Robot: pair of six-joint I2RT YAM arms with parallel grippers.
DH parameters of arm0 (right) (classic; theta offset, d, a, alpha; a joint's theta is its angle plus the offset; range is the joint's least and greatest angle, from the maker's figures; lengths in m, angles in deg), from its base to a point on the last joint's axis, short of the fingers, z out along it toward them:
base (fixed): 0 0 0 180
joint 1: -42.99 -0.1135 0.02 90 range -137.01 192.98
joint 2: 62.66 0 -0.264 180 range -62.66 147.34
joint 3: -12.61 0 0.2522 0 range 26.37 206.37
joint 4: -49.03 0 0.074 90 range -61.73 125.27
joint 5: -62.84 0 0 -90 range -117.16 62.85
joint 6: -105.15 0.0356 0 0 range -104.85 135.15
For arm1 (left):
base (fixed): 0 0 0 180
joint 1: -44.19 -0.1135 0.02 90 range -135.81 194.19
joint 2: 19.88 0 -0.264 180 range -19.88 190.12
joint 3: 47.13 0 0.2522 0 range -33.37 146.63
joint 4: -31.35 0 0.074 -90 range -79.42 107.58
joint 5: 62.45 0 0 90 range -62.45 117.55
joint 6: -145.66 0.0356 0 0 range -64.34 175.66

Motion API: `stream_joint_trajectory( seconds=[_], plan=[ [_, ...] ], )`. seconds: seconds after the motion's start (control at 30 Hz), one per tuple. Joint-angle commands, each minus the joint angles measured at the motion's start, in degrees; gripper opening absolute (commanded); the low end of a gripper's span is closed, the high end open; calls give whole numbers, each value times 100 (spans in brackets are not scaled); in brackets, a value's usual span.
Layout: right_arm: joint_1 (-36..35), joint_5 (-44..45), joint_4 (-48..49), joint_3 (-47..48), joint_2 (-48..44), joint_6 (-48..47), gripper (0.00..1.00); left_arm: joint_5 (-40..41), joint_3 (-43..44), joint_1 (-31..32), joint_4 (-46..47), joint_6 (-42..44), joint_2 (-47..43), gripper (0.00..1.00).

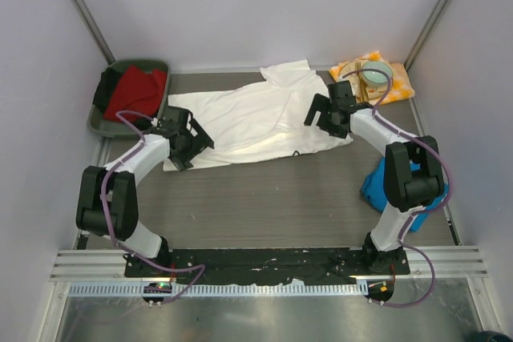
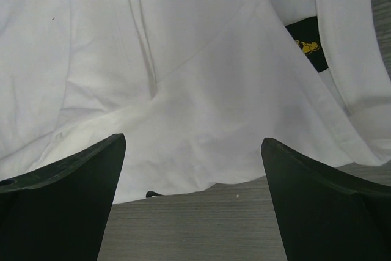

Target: Fold and stack the t-shirts

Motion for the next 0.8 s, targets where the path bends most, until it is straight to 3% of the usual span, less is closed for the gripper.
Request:
stream_joint_trajectory(
  seconds=[0.0, 0.33, 0.77],
  plan=[
    [-21, -88, 439, -88, 74, 48, 100, 702, 39, -2, 283, 166, 96, 98],
    [-21, -290, 668, -220, 127, 39, 100, 1134, 409, -2, 353, 254, 623, 98],
    [-30, -185, 1160, -1212, 110, 259, 99, 1801, -162, -2, 433, 166, 624, 98]
  ],
)
